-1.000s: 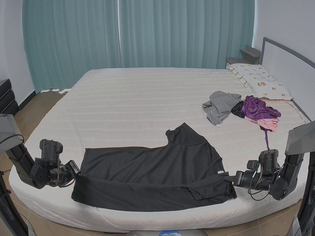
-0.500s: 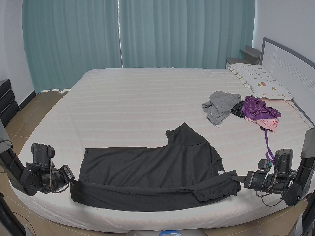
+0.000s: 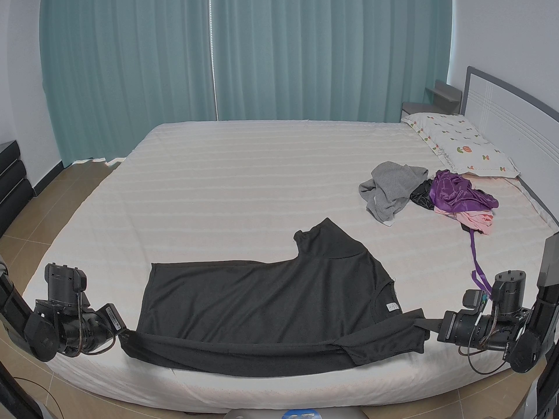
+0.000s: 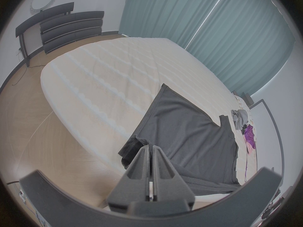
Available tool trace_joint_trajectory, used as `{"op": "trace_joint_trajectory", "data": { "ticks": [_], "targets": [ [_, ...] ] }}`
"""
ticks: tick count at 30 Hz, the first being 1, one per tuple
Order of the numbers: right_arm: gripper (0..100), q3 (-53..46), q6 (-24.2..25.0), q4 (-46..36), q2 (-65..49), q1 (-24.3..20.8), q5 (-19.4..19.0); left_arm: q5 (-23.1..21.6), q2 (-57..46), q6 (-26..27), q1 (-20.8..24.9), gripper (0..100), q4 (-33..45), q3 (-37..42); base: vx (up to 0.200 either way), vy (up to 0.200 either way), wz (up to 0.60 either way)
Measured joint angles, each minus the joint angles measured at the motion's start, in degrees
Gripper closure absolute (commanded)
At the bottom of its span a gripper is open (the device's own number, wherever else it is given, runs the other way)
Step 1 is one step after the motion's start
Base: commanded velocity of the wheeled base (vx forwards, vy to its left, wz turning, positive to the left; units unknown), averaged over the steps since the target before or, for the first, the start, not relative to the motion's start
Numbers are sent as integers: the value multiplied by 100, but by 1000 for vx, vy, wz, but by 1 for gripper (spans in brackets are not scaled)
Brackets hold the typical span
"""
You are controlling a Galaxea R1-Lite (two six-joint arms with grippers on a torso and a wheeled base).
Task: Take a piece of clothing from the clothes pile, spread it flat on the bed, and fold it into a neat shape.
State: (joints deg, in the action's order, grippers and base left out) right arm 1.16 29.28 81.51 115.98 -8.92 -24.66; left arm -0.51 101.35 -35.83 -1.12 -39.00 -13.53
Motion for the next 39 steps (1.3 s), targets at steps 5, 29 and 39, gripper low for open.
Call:
{"op": "trace_joint_trajectory", "data": {
  "ticks": [5,29,39],
  "targets": [
    [100,-12,6,-68,-27,27,0,-11,-66,9,0,100,-20,140,0,0,0],
    [100,110,-30,-378,-90,166,59,-30,589,-44,-146,100,-112,-358,0,0,0],
    [100,788,-13,-128,742,232,101,-15,1006,-54,-293,100,-402,-761,0,0,0]
  ]
}}
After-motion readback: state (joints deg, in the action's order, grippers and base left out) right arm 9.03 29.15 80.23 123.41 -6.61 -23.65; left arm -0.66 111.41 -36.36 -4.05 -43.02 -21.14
